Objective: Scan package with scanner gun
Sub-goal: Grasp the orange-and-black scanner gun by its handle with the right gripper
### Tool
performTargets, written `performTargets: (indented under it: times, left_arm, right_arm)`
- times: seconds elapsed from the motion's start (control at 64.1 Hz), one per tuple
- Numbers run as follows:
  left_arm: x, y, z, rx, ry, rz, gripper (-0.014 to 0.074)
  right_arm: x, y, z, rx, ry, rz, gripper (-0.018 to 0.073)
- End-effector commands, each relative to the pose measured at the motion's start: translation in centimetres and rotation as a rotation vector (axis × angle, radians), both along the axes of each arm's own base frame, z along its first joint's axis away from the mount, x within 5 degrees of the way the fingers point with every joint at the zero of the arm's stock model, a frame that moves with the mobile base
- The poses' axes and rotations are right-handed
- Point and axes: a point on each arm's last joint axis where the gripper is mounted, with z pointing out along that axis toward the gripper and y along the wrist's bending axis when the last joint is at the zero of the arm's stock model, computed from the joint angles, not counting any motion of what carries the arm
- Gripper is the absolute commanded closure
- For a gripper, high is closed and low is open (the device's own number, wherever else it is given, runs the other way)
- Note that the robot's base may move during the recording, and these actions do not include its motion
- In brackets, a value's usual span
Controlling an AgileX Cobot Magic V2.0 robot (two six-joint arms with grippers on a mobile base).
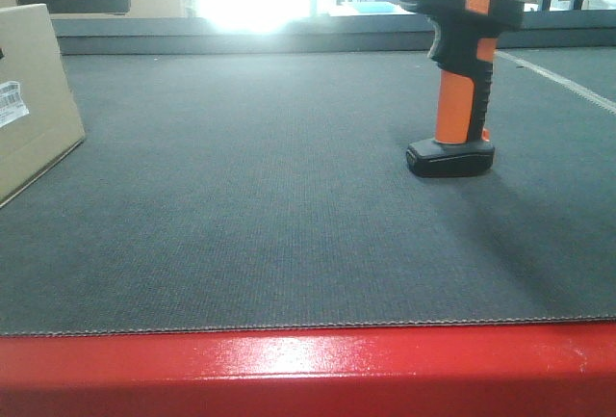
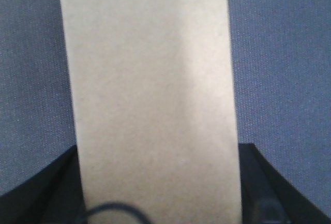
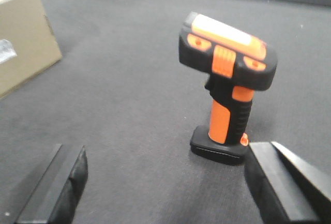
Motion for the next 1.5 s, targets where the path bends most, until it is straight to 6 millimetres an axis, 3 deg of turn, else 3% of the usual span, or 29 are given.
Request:
performTargets:
  times: [0.0, 0.328, 0.64, 1.483]
  left_arm:
    - [-0.2, -0.3, 0.4, -0.023, 0.006, 0.0, 0.0708]
    - [-0.2, -0.3, 0.4, -0.026, 0.006, 0.0, 0.0708]
    - [-0.2, -0.3, 0.4, -0.025, 0.006, 0.0, 0.0708]
    - [-0.2, -0.3, 0.4, -0.025, 0.006, 0.0, 0.0708]
  right_arm:
    - [1.3, 0.3, -0.6, 0.025, -0.05, -0.027, 0.006]
    - [6.6, 0.8, -4.5, 0.122, -0.046, -0.212, 0.006]
    - [9.5, 0.7, -7.3, 0.104, -0.141, -0.327, 0.006]
    - [15.0, 2.5, -7.5, 0.142, -0.136, -0.369, 0.006]
